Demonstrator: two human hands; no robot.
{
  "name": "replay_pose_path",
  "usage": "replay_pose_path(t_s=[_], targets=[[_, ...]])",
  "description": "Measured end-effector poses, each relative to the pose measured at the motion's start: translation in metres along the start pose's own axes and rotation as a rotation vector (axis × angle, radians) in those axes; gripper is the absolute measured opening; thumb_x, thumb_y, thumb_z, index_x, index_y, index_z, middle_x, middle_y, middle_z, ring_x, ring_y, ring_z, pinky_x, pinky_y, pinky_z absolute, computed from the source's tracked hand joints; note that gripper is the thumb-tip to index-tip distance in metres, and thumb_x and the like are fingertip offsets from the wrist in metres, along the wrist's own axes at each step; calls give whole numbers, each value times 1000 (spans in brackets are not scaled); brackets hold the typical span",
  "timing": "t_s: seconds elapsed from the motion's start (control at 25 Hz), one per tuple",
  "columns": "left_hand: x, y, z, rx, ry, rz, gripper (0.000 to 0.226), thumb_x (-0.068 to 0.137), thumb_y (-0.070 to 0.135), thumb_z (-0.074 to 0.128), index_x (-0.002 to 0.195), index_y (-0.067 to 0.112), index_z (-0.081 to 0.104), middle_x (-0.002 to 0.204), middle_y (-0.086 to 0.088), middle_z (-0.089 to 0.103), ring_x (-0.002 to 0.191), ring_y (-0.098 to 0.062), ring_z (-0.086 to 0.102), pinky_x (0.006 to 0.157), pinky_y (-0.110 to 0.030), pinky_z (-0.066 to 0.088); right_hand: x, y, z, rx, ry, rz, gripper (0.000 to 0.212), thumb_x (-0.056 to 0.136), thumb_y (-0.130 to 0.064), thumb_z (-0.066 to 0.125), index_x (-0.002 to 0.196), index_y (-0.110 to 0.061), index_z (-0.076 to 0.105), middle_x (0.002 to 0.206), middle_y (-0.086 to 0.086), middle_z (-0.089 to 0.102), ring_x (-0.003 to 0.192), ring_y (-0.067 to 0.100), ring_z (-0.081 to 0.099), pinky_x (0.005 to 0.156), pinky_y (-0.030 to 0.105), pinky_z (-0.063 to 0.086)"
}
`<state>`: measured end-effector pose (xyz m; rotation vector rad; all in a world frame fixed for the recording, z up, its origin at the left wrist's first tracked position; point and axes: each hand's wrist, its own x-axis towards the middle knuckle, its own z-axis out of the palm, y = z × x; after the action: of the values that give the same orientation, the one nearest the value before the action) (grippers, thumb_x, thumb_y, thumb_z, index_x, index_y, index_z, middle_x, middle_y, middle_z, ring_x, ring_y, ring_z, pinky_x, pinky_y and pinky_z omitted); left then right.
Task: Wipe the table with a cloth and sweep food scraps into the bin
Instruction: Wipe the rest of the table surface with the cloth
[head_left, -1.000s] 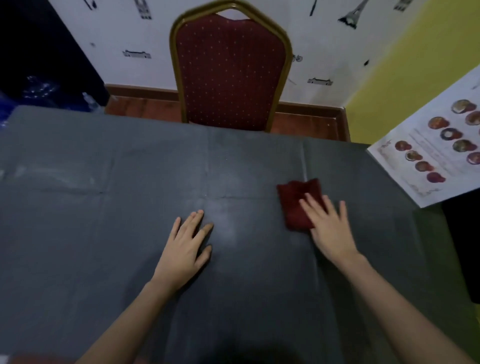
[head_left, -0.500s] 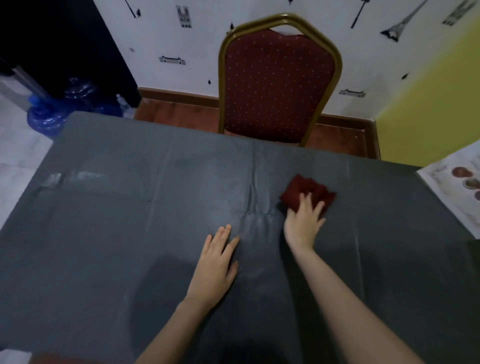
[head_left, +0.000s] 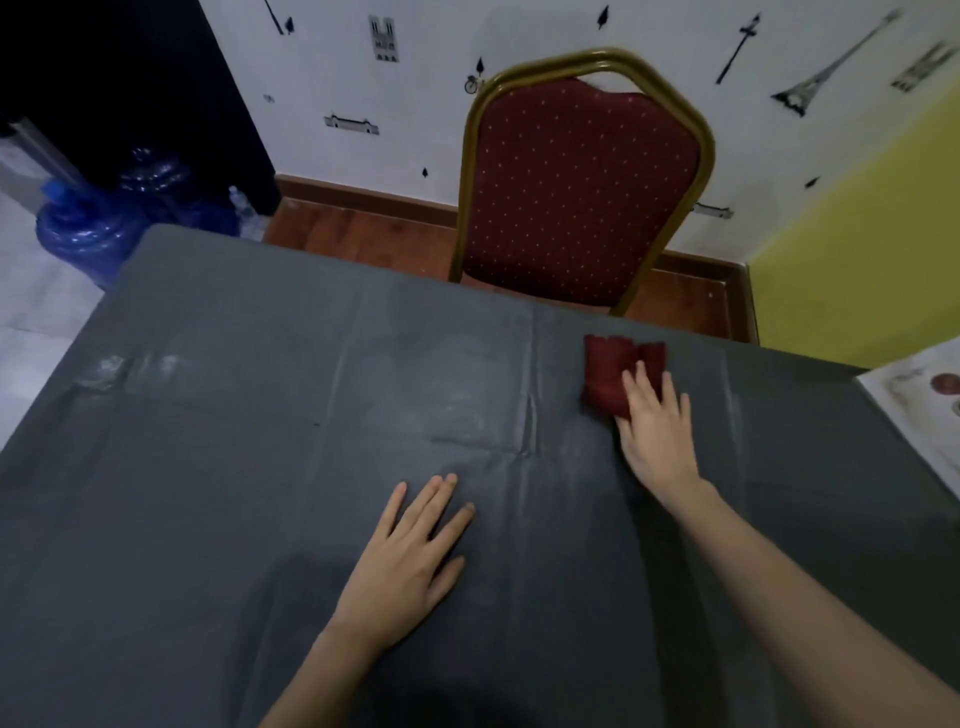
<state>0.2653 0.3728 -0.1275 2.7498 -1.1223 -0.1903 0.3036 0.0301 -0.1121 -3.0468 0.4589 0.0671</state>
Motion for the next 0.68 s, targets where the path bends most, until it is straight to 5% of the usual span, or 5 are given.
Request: replay_pose_path(t_s=[0.08,0.16,0.32,0.44,0.68], targets=[[-1,7,6,-26,14,-77,53,95,42,42,144,21,42,158,-10,26,148,-22,18,115,-48,19,10,-28,5,162,16,182,57,95,-20,49,146,-6,30,155,14,24,141,45,13,114,58,16],[1,12,9,-30,39,-136,54,95,40,41,145,18,42,157,-10,27,147,-21,18,115,-48,21,14,-70,6,233,40,175,56,94,-18,51,145,-7,32,155,12,26,141,46,12,115,58,13],[2,11,7,-24,37,-154,54,96,37,39,146,16,41,157,-9,29,147,-21,20,116,-46,19,-15,-133,12,189,-40,-351,66,86,-16,58,146,-11,32,156,6,25,143,40,11,115,57,16],[1,9,7,-47,34,-147,54,95,35,40,146,16,40,157,-7,29,147,-19,19,117,-45,17,-26,-112,12,-42,-25,-489,76,78,-17,63,147,-12,30,156,6,25,145,35,13,115,56,17],[0,12,6,-70,40,-149,52,97,32,40,146,14,39,159,-7,25,148,-20,18,117,-46,20,-54,20,-4,-114,-21,50,68,84,-14,63,146,-11,33,154,9,30,143,36,19,111,62,19]])
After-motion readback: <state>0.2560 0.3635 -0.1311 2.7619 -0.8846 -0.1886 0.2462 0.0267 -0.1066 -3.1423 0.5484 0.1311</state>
